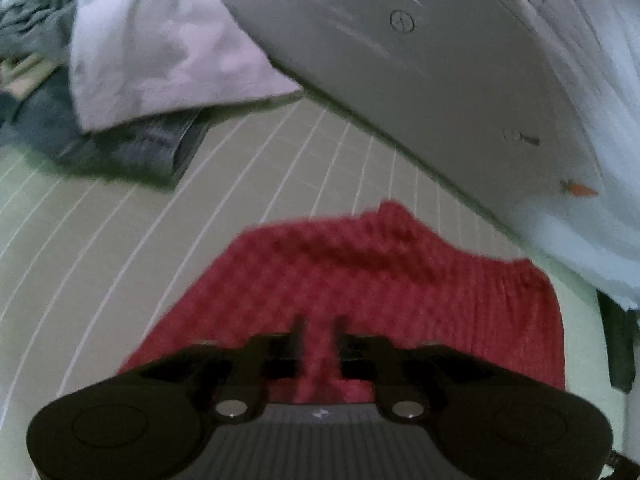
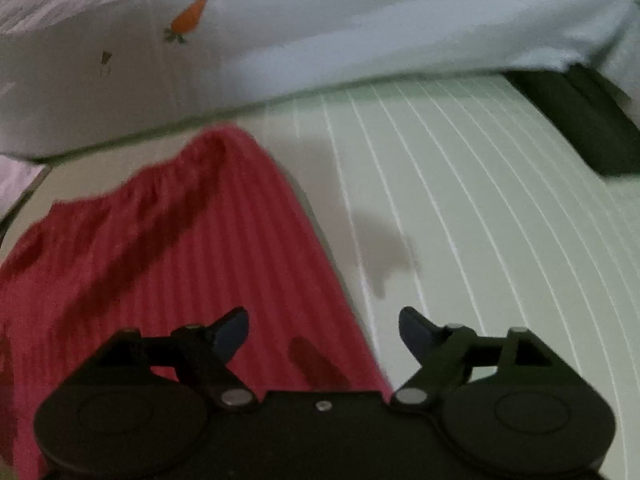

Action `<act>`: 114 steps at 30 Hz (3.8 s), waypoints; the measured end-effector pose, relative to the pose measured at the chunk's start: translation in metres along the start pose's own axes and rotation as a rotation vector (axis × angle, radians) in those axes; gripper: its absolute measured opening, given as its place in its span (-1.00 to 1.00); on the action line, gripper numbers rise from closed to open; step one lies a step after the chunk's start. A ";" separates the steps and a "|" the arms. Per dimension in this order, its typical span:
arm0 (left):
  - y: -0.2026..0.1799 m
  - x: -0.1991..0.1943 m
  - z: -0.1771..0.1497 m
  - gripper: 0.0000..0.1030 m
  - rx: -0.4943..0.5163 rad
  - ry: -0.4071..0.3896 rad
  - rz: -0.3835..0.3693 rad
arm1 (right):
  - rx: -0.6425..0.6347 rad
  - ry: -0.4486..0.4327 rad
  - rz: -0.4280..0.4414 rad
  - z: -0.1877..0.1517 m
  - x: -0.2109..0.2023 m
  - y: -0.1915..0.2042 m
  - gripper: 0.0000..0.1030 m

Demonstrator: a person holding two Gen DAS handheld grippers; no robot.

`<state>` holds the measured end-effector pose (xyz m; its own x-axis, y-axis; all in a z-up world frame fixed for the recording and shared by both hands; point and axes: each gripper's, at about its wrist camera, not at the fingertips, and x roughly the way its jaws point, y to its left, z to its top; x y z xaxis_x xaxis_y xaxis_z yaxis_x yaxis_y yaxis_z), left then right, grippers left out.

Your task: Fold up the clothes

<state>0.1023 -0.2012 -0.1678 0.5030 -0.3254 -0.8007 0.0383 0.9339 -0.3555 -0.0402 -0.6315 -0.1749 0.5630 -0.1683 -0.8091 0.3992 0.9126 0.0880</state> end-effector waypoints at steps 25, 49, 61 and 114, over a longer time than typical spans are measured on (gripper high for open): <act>0.016 -0.070 -0.096 0.30 -0.017 0.006 0.181 | -0.009 0.121 -0.015 -0.085 -0.049 -0.038 -0.48; 0.072 -0.032 -0.069 0.32 0.302 0.098 0.173 | -0.001 0.044 -0.003 -0.157 -0.060 0.118 0.56; 0.076 -0.026 -0.067 0.36 0.386 0.097 0.136 | 0.077 -0.074 0.086 -0.127 -0.090 0.121 -0.97; 0.094 -0.028 -0.046 0.19 0.251 0.121 0.086 | 0.299 0.041 0.134 -0.135 -0.121 0.122 0.61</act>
<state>0.0519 -0.1109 -0.2008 0.4079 -0.2442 -0.8798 0.2200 0.9615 -0.1649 -0.1570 -0.4493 -0.1446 0.5978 -0.0333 -0.8009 0.5214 0.7751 0.3569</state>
